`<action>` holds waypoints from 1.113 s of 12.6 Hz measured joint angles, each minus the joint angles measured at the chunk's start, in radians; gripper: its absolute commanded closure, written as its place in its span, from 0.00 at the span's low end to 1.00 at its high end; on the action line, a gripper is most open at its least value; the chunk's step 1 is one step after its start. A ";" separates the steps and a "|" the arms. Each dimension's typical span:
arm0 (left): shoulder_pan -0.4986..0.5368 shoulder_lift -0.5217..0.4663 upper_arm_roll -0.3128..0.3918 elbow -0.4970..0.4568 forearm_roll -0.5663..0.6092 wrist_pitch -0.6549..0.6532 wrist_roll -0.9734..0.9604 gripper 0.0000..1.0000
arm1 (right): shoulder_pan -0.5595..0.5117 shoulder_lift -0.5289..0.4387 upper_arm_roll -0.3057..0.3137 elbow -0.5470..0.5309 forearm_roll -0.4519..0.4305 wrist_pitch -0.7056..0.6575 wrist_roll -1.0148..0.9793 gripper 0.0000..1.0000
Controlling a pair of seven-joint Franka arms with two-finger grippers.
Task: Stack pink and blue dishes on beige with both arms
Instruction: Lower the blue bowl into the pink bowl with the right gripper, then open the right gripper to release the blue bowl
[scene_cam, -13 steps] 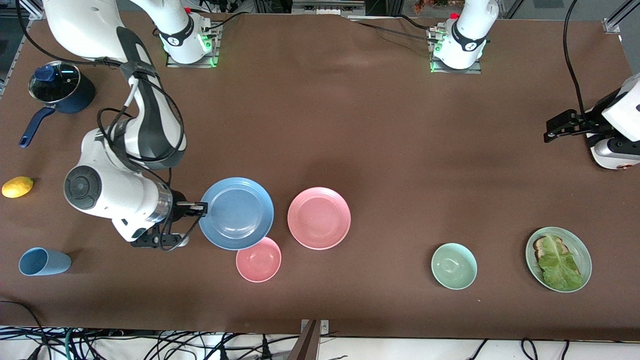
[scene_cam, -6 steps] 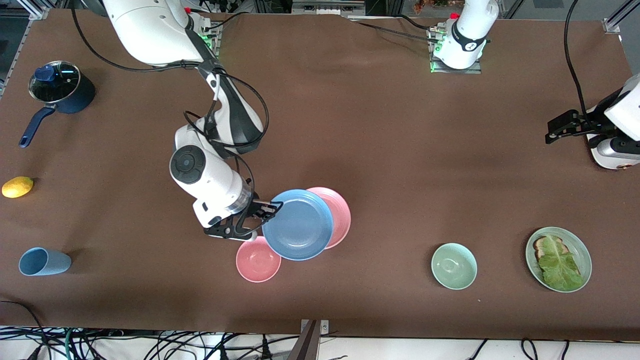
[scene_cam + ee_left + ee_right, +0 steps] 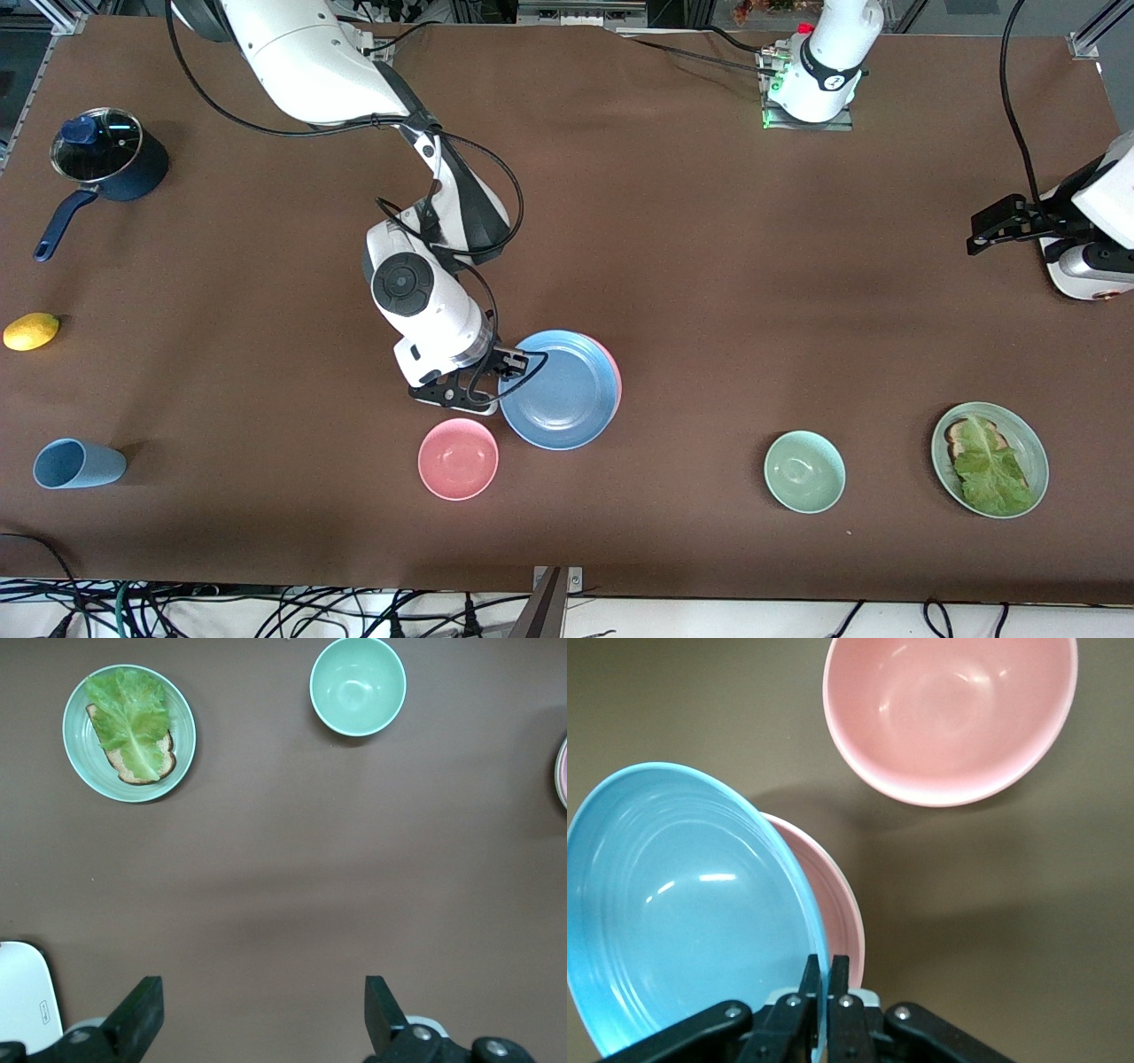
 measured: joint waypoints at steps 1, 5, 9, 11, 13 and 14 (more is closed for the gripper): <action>0.000 0.000 0.000 0.000 0.000 0.000 0.000 0.00 | 0.000 0.010 0.000 0.000 0.000 0.009 0.005 1.00; 0.000 0.000 -0.001 0.000 0.000 0.000 0.001 0.00 | 0.001 0.035 -0.002 0.000 0.000 0.023 0.023 1.00; 0.000 0.002 -0.003 0.000 0.000 0.000 0.002 0.00 | 0.026 0.039 -0.002 0.000 0.000 0.023 0.052 1.00; 0.000 0.002 -0.003 0.000 0.000 0.000 0.002 0.00 | 0.037 0.041 -0.002 0.000 0.000 0.023 0.055 1.00; 0.000 0.002 -0.003 0.000 0.000 0.000 0.002 0.00 | 0.040 0.043 -0.002 -0.002 0.000 0.023 0.055 1.00; -0.001 0.002 -0.004 0.000 0.000 0.000 0.002 0.00 | 0.040 0.044 -0.002 -0.003 0.000 0.023 0.055 1.00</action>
